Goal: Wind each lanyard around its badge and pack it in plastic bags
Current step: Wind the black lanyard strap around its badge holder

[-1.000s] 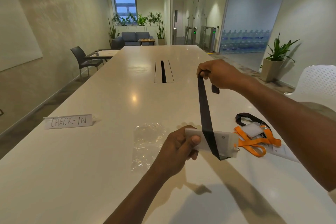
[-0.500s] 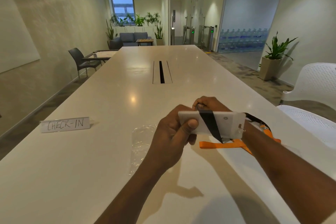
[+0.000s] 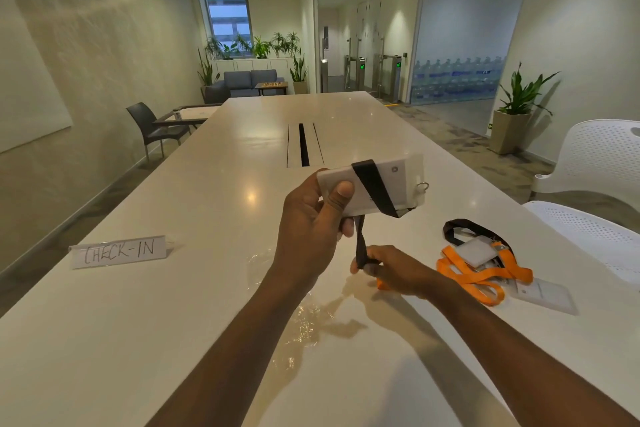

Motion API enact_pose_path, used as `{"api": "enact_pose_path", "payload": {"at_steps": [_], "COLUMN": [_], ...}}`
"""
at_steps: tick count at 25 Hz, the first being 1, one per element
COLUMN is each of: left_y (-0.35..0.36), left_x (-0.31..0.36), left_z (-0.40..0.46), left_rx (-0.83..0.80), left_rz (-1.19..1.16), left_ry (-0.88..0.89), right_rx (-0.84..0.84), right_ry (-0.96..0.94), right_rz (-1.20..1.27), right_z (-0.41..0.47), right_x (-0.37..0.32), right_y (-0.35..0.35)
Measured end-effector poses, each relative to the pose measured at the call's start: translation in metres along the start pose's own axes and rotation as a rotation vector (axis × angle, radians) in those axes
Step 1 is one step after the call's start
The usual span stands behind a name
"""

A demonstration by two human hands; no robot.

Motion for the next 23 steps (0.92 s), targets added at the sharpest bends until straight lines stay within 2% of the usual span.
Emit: {"api": "enact_pose_path", "payload": {"at_steps": [4,9,14,16,20,23], "left_y": [0.001,-0.002,-0.004,-0.007,-0.009,-0.013], "left_x": [-0.007,-0.014,-0.012,-0.012,-0.015,-0.021], "left_z": [0.003,0.005,0.005,0.005,0.005,0.003], "left_rx": [0.043,0.080,0.111,0.121,0.111,0.144], "left_rz": [0.037,0.049,0.051,0.043,0.040,0.045], "left_ry": [-0.056,-0.089,-0.078,-0.078,-0.067,-0.069], "right_rx": [0.049,0.013,0.060,0.109,0.323,0.365], "right_ry": [-0.033,-0.208,-0.418,-0.445,-0.437,-0.380], "right_rz": [0.053,0.404,0.671,0.687,0.560,0.674], "right_z": [-0.005,-0.032,-0.053,-0.055,-0.054,-0.053], "right_x": [-0.019,-0.078,-0.124,-0.130,-0.125,-0.110], "right_y": [-0.007,-0.003,0.004,0.004,0.000,0.007]}}
Point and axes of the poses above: each hand's wrist, its own z-axis towards the middle knuckle, its own y-axis out of the palm, x = y × z, the point moved 9 cm from there along z, towards the middle knuckle, and after that the axes turned 13 degrees about z, right-handed, at the moved point
